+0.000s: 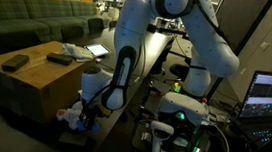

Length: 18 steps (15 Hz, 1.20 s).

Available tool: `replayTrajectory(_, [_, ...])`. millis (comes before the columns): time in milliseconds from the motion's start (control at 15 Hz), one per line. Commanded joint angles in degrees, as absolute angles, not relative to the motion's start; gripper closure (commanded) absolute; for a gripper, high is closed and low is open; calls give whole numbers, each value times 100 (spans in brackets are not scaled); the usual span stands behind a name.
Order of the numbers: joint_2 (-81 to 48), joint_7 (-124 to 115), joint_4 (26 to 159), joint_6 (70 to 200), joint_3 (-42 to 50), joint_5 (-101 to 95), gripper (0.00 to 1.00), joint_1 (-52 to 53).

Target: Put the items on the table on to the box and the items on the box on to the table.

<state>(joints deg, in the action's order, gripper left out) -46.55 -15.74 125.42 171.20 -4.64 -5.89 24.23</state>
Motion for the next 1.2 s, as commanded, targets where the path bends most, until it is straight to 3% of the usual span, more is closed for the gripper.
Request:
replayTrajectory(0, [-4896,-1301,12403,17229,-544,-374,91,2313])
replayTrajectory(200, [-4948,-1290,12377,17238,-506,-346,89,2322])
replayTrajectory(333, [-4968,-1306,12345,17235,-468,-346,61,2349])
replayTrajectory(867, [-4655,-1454,12376,17325,-59,-381,3,2604])
replayTrajectory(1133, [-4417,-1543,12373,17400,125,-375,0,2857])
